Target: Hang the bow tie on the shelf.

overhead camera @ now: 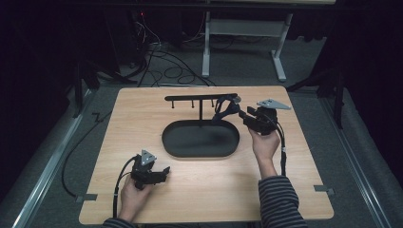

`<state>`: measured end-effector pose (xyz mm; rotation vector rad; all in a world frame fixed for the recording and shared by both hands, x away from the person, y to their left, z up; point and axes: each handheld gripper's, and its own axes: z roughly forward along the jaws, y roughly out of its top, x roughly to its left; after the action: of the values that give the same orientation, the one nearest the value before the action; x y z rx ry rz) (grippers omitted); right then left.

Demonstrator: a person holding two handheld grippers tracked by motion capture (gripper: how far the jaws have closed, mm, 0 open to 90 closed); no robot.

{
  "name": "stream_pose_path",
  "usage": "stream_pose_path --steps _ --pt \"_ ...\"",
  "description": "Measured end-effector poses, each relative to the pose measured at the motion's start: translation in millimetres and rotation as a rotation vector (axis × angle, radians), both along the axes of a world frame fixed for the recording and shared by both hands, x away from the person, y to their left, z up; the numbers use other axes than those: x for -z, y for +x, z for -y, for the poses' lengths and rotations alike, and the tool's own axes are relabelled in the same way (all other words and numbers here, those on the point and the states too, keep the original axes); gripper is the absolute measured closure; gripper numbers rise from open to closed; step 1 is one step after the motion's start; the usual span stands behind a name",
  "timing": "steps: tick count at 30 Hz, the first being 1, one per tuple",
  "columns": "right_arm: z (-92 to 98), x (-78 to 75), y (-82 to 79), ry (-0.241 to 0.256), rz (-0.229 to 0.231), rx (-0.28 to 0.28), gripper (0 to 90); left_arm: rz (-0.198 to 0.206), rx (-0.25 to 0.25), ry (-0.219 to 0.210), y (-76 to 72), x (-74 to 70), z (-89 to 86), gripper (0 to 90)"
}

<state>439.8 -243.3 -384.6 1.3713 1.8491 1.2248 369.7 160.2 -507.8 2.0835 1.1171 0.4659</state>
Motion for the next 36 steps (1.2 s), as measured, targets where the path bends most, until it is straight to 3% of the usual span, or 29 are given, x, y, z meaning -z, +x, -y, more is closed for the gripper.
stream_pose_path --steps 21,36 --pt "19.2 -12.5 -25.9 0.012 0.006 -0.017 53.8 0.001 0.0 0.0 0.0 0.0 0.1 20.0" --pt "33.2 -15.0 -45.3 0.047 0.006 -0.016 53.1 0.0 0.0 0.001 0.0 0.0 0.1 20.0"
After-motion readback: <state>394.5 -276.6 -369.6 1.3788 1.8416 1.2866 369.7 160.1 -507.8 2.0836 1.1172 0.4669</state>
